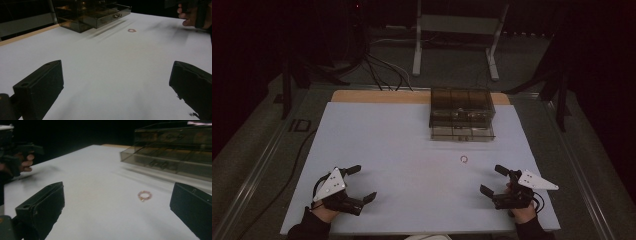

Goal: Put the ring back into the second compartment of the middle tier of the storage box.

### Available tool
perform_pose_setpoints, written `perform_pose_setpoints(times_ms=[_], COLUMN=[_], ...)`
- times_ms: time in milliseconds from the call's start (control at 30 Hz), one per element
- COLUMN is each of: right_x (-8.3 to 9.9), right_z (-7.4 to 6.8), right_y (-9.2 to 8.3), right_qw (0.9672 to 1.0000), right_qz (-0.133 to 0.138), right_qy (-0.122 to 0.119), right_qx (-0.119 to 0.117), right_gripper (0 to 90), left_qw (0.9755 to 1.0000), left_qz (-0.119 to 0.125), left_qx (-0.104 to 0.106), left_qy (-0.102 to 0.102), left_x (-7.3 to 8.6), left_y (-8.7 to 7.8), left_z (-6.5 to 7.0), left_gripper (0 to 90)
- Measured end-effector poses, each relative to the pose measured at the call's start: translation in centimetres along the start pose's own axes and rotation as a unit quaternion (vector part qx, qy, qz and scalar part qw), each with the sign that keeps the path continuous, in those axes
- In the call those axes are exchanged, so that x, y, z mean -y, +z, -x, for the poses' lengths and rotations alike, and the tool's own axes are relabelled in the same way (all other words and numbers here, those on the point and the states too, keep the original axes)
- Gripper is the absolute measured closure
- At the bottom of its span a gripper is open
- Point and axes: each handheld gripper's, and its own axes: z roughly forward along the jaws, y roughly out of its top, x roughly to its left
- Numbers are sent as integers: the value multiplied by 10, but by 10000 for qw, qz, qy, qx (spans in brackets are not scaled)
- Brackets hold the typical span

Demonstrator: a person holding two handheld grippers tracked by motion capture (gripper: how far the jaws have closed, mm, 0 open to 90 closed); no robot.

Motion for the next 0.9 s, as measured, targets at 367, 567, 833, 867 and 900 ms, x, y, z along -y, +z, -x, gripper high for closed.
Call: perform_pose_setpoints(times_ms=[367,567,833,867,900], right_x=[6,5,3,2,2], right_z=[-5,-6,-8,-9,-11], right_y=[6,6,9,9,10], right_qw=[9986,9980,9965,9962,9960], right_qz=[-496,-581,-737,-758,-767], right_qy=[-75,-99,-105,-145,-184], right_qx=[-192,-230,-381,-409,-420], right_gripper=[0,0,0,0,0], left_qw=[10000,10000,9999,9999,9999], left_qz=[-41,-46,-11,-16,-24], left_qx=[-18,31,104,121,124], left_qy=[-5,-37,-94,-97,-103], left_x=[-1,-1,0,1,1], left_y=[3,3,2,1,1], left_z=[0,-1,-2,-2,-2], left_gripper=[8,8,8,8,8])
